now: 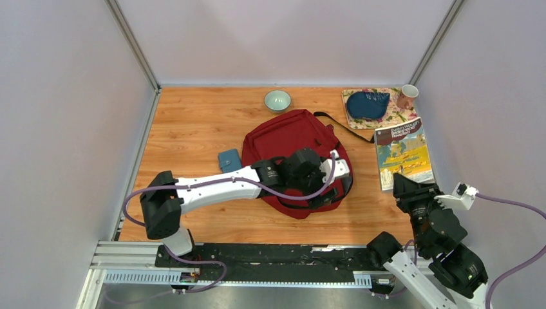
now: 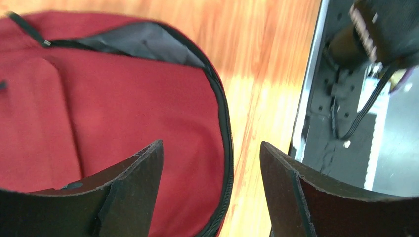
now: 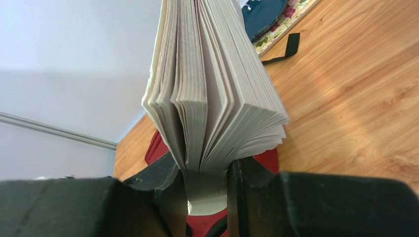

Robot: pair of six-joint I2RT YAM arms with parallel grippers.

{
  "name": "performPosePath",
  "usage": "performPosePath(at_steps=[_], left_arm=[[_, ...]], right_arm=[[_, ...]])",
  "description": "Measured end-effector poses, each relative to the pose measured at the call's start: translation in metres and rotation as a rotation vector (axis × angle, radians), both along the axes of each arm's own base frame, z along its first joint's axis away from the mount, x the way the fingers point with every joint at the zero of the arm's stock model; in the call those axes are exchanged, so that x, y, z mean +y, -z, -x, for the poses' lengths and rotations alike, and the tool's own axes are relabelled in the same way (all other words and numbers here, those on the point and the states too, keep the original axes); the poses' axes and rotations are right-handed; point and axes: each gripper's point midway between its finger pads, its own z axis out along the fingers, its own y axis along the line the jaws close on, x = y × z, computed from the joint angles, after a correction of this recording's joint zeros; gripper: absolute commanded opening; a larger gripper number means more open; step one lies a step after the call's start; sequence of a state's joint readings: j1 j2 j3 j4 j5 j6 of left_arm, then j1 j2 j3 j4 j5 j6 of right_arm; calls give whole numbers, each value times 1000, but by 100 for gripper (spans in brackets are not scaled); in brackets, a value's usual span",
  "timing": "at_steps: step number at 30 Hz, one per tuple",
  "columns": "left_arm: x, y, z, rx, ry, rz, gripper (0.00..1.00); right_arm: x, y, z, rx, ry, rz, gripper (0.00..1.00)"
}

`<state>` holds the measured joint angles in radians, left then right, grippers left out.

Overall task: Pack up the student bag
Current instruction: Place the book in the student bag.

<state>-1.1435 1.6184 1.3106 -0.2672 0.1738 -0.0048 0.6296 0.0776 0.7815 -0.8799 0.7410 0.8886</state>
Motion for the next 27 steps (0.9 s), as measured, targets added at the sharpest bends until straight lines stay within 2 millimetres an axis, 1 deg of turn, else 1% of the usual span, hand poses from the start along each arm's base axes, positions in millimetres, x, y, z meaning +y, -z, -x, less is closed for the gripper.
performPosePath(at_steps=[2, 4, 6, 11, 14, 17, 20, 22, 23, 25, 26, 27], left_arm=[[-1, 20, 8, -3, 39, -62, 79], [3, 34, 8, 0, 49, -108, 79], [5, 37, 6, -2, 50, -121, 79], [5, 39, 3, -8, 53, -124, 79], [3, 46, 4, -3, 57, -137, 78], [1, 57, 5, 12, 66, -160, 78], [-2, 63, 7, 23, 75, -169, 77], [-4, 63, 7, 27, 80, -166, 73], [-6, 62, 7, 27, 82, -165, 67], [-8, 61, 6, 26, 81, -160, 61], [-8, 60, 5, 24, 81, -159, 54], [-8, 61, 5, 24, 81, -160, 51]], right_arm=[[-1, 4, 1, 14, 0, 10, 0], [-1, 6, 1, 22, -1, 15, 0], [-1, 7, 1, 26, -1, 17, 0], [1, 12, 1, 40, -9, 21, 0], [3, 15, 1, 49, -16, 24, 0], [4, 16, 1, 51, -20, 24, 0], [4, 16, 1, 52, -22, 24, 0], [4, 16, 1, 52, -23, 22, 0], [4, 16, 1, 52, -23, 22, 0], [4, 16, 1, 52, -23, 22, 0], [4, 16, 1, 52, -23, 22, 0], [5, 16, 1, 53, -23, 23, 0]])
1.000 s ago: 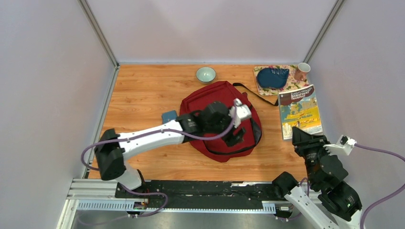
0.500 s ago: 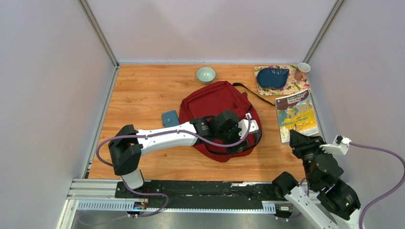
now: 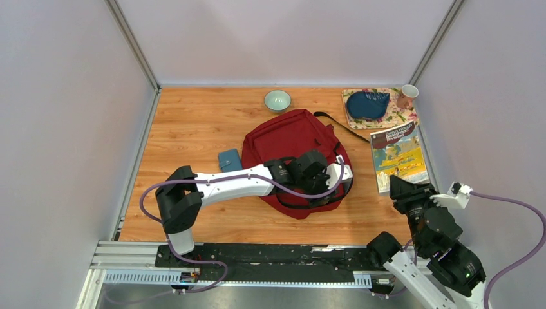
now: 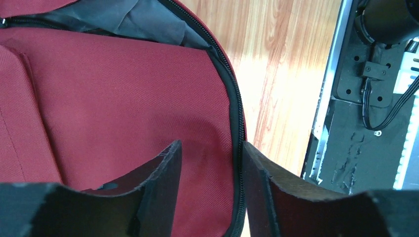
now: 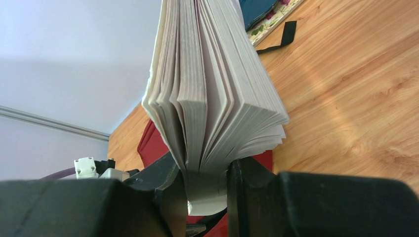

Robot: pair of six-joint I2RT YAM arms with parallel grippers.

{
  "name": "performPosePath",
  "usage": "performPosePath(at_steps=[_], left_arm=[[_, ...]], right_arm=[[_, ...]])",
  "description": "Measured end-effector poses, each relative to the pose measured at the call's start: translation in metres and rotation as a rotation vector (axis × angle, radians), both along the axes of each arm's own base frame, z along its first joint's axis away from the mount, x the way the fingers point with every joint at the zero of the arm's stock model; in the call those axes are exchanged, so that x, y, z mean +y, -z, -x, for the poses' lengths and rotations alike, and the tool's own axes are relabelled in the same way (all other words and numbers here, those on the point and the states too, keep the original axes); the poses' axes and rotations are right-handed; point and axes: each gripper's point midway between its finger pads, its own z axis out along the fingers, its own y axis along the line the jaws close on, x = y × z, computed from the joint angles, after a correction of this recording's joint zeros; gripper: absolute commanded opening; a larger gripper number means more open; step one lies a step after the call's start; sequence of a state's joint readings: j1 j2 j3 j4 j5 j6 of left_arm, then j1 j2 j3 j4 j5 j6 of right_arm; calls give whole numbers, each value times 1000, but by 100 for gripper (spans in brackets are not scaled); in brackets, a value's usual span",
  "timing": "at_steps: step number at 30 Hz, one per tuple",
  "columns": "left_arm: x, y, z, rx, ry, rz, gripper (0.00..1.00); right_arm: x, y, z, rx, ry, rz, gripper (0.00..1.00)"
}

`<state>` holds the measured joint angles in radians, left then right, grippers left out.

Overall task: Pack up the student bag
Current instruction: Place the book in the student bag.

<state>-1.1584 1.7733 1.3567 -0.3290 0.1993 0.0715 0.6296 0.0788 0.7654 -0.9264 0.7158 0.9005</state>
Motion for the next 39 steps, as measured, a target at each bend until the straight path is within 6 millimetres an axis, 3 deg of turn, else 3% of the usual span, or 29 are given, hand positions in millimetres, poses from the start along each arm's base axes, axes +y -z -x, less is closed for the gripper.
performPosePath(at_steps=[3, 7, 8, 10, 11, 18, 24, 27, 31, 35, 39], left_arm=[[0, 3, 0, -1, -1, -8, 48], [1, 8, -1, -2, -6, -21, 31], [1, 9, -2, -4, -6, -25, 21], [2, 10, -3, -4, -11, -29, 12], [2, 11, -3, -7, -11, -31, 0], [5, 13, -10, -34, -44, -49, 0], [14, 8, -32, -127, -145, -77, 0], [23, -12, -44, -191, -214, -56, 0], [39, -60, -66, -247, -335, 47, 0], [68, -112, -94, -261, -498, 202, 0], [97, -141, -115, -262, -628, 302, 0]], right_arm=[[0, 0, 0, 2, -1, 1, 0], [1, 1, -1, 7, -3, 4, 0], [1, 2, -1, 8, -3, 5, 0], [2, 3, -2, 12, -4, 8, 0], [2, 4, -2, 14, -5, 8, 0], [4, 7, -2, 23, -13, 13, 0], [5, 10, -1, 37, -21, 21, 0], [7, 14, -2, 59, -29, 39, 0], [11, 21, -1, 101, -64, 84, 0], [19, 23, -1, 147, -112, 130, 0], [30, 28, -1, 185, -166, 144, 0]])
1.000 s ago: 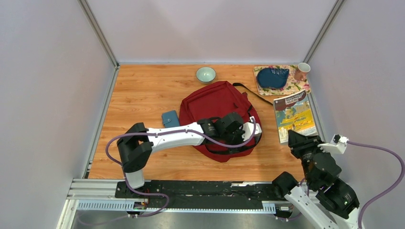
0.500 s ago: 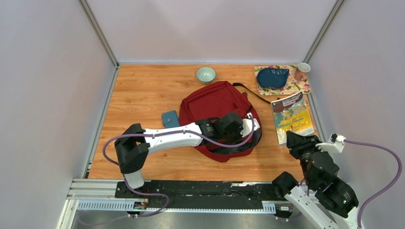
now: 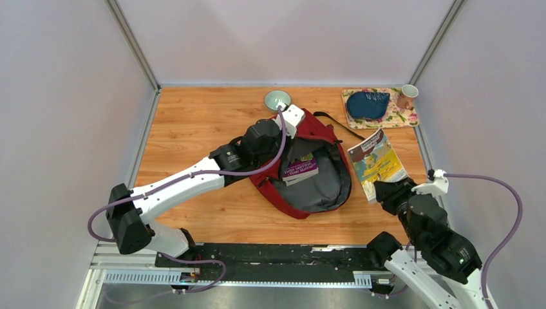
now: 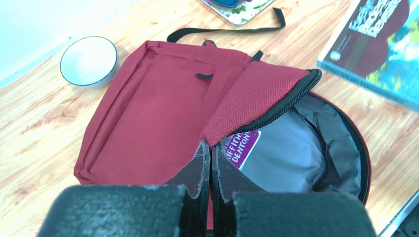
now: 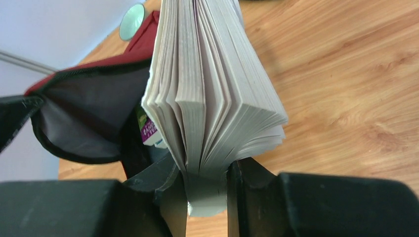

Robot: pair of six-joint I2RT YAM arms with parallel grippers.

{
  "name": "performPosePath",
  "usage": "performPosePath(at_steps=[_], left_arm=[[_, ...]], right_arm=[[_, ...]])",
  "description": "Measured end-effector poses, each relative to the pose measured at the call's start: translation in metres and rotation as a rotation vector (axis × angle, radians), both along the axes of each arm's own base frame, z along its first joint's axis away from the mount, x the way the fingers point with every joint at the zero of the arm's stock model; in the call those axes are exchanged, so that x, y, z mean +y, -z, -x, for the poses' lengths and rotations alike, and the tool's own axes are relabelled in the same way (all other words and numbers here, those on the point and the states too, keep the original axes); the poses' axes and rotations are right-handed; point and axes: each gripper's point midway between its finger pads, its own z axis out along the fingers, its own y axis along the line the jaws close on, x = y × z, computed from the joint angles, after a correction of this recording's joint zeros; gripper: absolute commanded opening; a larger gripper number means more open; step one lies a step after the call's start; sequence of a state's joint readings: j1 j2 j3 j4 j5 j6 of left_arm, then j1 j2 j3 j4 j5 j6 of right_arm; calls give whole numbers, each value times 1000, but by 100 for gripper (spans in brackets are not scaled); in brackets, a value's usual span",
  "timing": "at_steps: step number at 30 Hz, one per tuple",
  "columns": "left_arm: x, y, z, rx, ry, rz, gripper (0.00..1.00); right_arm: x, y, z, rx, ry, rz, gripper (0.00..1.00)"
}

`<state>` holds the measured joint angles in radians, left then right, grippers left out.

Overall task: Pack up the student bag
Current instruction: Place the book in the student bag.

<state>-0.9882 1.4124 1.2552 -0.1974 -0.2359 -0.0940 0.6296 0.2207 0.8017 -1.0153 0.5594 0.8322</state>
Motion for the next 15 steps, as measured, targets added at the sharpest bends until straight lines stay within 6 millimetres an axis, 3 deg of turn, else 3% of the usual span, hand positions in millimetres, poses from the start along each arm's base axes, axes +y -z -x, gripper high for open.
performPosePath(at_steps=[8, 15], left_arm=[[0, -6, 2, 23, -22, 52, 0], [-5, -6, 6, 48, -3, 76, 0]], right_arm=[[14, 21, 17, 113, -65, -80, 0], [53, 46, 36, 223, -215, -248, 0]])
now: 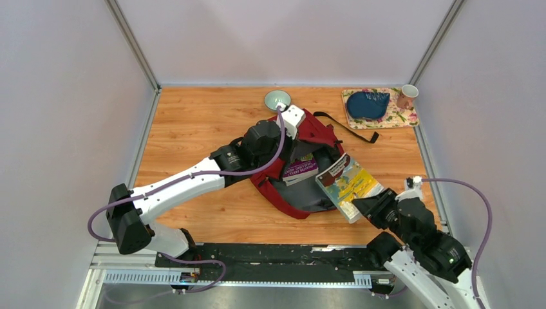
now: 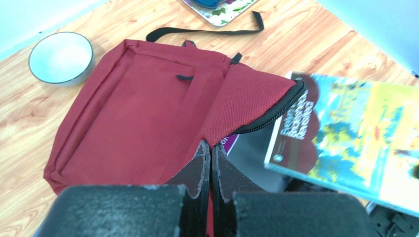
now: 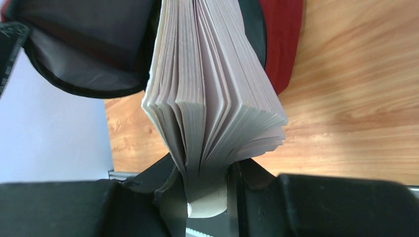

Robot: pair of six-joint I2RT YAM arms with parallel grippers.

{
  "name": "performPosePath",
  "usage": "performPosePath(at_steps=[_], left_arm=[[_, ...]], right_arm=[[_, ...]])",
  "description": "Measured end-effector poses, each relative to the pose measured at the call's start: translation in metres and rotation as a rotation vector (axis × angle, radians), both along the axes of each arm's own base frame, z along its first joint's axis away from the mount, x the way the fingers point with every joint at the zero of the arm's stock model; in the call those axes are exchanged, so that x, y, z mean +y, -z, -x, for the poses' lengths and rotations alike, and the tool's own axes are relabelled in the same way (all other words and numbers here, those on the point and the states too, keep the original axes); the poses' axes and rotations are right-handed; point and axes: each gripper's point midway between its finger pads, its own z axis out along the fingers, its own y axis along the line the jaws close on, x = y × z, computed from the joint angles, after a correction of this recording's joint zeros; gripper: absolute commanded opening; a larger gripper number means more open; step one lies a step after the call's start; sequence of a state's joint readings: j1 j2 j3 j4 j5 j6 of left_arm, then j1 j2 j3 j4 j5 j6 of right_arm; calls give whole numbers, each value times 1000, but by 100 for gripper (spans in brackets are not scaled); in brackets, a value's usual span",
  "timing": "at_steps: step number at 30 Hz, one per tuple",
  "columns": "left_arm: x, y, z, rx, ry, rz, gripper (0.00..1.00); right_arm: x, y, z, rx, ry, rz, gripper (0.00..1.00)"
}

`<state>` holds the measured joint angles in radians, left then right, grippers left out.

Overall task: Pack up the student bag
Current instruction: Place the book in the student bag.

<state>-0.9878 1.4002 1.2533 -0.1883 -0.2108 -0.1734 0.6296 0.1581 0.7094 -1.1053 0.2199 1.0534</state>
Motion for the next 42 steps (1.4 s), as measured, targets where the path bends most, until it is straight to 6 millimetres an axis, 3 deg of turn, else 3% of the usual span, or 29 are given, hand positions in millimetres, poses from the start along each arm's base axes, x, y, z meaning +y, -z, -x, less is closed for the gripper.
performPosePath(at_steps=[8, 17, 21, 27, 36, 37, 38, 40, 41, 42], left_arm=[[-11, -5, 8, 26, 54, 53, 0], [-20, -9, 17, 43, 118, 85, 0], [-24, -11, 20, 46, 141, 101, 0], [-26, -12, 22, 53, 152, 109, 0], [-28, -12, 25, 74, 159, 127, 0], [-28, -12, 26, 78, 162, 130, 0], [-29, -12, 26, 82, 163, 133, 0], [-29, -12, 27, 88, 166, 138, 0], [-30, -13, 28, 91, 166, 140, 0], [-30, -13, 28, 93, 166, 142, 0]], right_arm=[[37, 34, -4, 103, -69, -131, 0], [76, 23, -32, 74, -119, -260, 0], [90, 22, -47, 76, -115, -314, 0], [101, 48, -68, 130, -58, -329, 0], [124, 67, -124, 117, 46, -366, 1], [130, 68, -132, 121, 50, -368, 6], [135, 69, -139, 124, 52, -369, 20], [147, 69, -155, 119, 54, -380, 35], [152, 70, -161, 115, 52, -384, 51], [155, 73, -166, 113, 52, -384, 55]])
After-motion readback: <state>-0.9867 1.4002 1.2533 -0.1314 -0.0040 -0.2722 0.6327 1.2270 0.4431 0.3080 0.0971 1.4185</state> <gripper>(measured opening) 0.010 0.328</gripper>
